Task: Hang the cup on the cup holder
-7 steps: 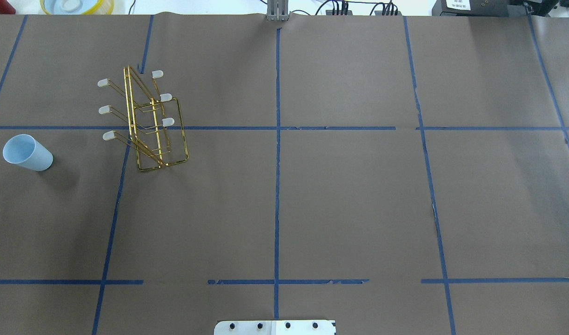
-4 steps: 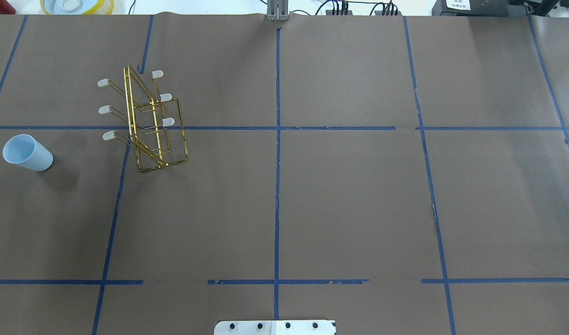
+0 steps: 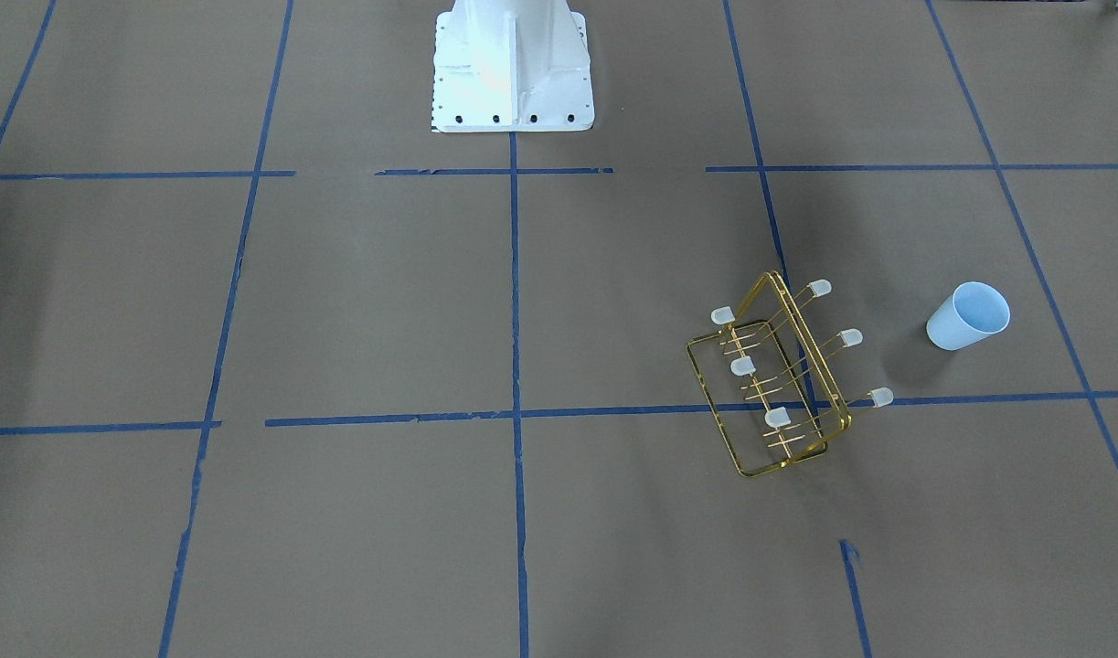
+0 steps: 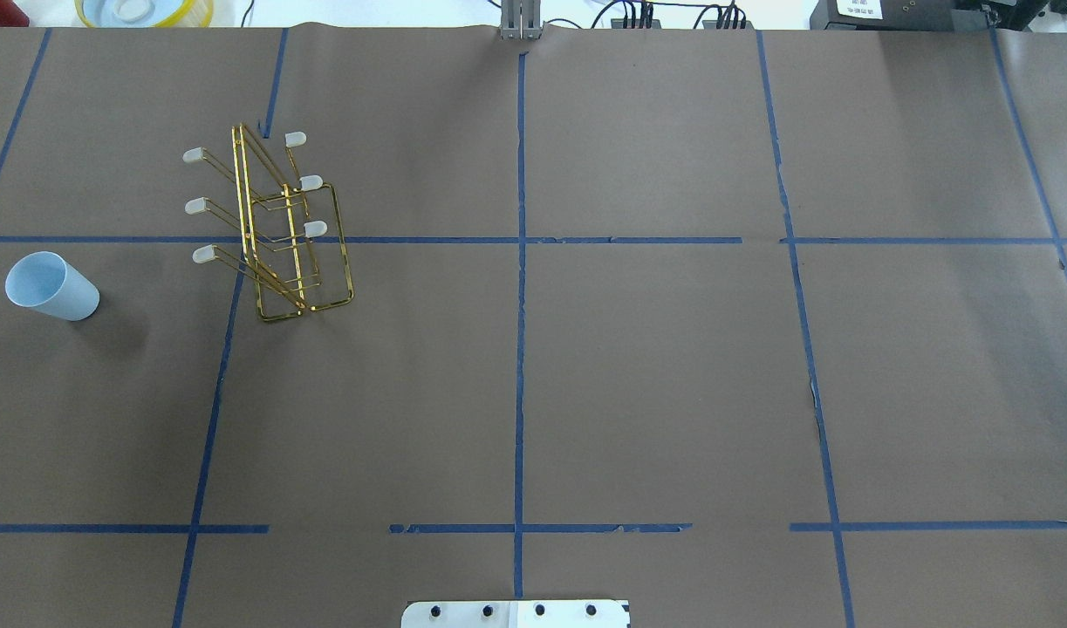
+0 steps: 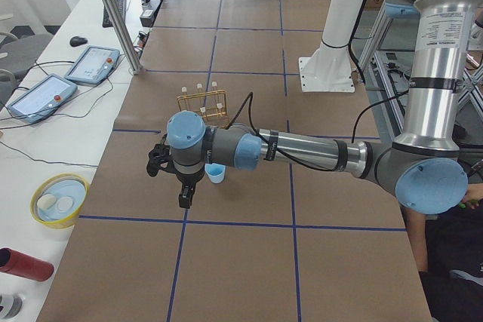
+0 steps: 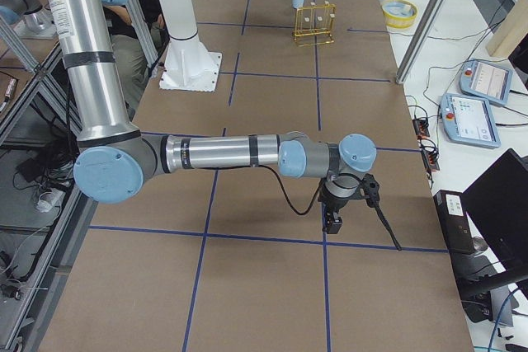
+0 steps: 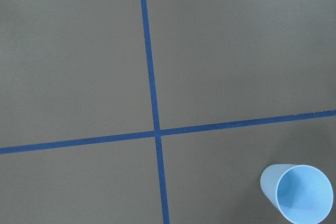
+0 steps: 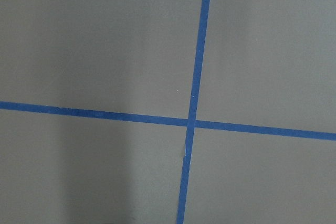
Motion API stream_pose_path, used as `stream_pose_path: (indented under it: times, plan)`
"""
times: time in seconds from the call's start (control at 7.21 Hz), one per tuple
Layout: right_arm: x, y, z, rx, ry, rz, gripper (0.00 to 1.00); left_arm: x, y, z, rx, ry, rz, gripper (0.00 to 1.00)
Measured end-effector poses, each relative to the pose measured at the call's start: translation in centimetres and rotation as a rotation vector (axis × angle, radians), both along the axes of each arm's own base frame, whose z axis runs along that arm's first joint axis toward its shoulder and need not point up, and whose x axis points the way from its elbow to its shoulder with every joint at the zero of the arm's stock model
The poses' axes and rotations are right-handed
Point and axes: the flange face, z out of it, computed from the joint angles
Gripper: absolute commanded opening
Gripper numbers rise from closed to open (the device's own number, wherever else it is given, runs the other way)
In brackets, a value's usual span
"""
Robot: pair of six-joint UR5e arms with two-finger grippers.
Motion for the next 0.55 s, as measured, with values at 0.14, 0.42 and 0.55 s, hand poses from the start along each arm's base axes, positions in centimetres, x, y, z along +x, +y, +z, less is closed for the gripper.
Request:
stream_pose_path:
  times: [0.14, 0.42, 0.55]
  plan:
    - [0.0, 0.0, 0.0, 0.000, 0.000, 0.000, 1.00, 0.8, -0.2, -1.4, 0.019, 0.011, -0.027, 1.00]
    - [0.0, 0.0, 0.0, 0.000, 0.000, 0.000, 1.00, 3.8, -0.1, -4.7, 0.060, 0.017, -0.103, 1.00]
    - [0.0, 0.0, 0.0, 0.000, 0.000, 0.000, 1.00, 5.9, 0.5, -5.8, 0.082, 0.015, -0.152, 1.00]
